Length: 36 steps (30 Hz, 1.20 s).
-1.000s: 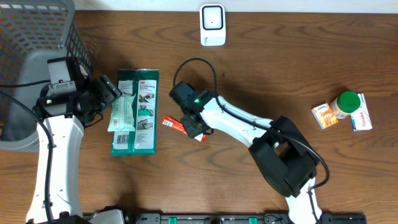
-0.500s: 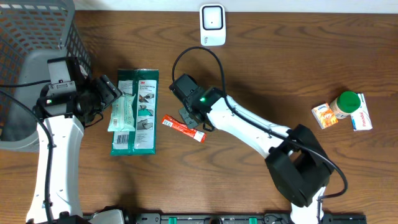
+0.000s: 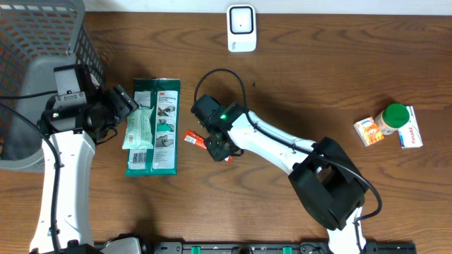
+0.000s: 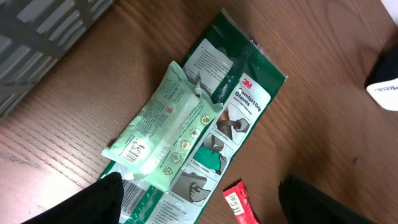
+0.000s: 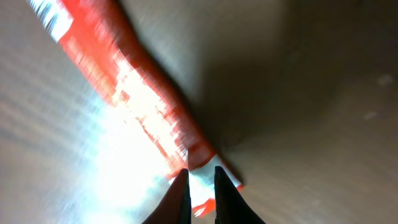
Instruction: Scan the item barcode
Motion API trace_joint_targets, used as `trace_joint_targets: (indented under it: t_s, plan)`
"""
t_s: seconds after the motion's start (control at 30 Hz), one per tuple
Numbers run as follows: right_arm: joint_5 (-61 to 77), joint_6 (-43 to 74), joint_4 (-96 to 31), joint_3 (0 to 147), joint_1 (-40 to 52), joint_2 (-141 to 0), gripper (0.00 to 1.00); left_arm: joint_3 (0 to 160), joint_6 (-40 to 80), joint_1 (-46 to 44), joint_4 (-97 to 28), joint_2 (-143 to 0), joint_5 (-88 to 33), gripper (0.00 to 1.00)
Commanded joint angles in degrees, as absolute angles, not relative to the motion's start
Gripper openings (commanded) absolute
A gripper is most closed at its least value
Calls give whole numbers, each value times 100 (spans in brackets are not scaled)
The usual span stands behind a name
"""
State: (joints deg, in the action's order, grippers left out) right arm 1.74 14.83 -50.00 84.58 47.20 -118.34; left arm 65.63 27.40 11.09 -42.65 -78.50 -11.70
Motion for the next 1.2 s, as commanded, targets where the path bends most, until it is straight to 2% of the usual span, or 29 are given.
trace_joint_targets:
  t_s: [0.0,0.13,0.2,0.5,0.7,1.17]
  plan:
    - [379,1452,-5157,8458,4834,-11839,9,6661,2832,1129,-4283,-7824,-1135,82]
    - [493,1448,-5323,8458,4886,-11839,8,6661,2832,1129,-4283,-7824,-1135,82]
    - [607,1286,-5360,8460,4880,-11839,1,6661,2832,1129,-4283,-7824,-1135,82]
    - [283,954,-5096,8646,4449,-11839,1,6661,2832,1129,-4283,-7824,-1135,82]
    - [458,976,-4547,8418,4099,-11854,5,6661,2832,1129,-4283,-7824,-1135,82]
    - [1149,910,-4733,7992,4425,-11863,1,6661,2832,1129,-4283,-7824,-1135,82]
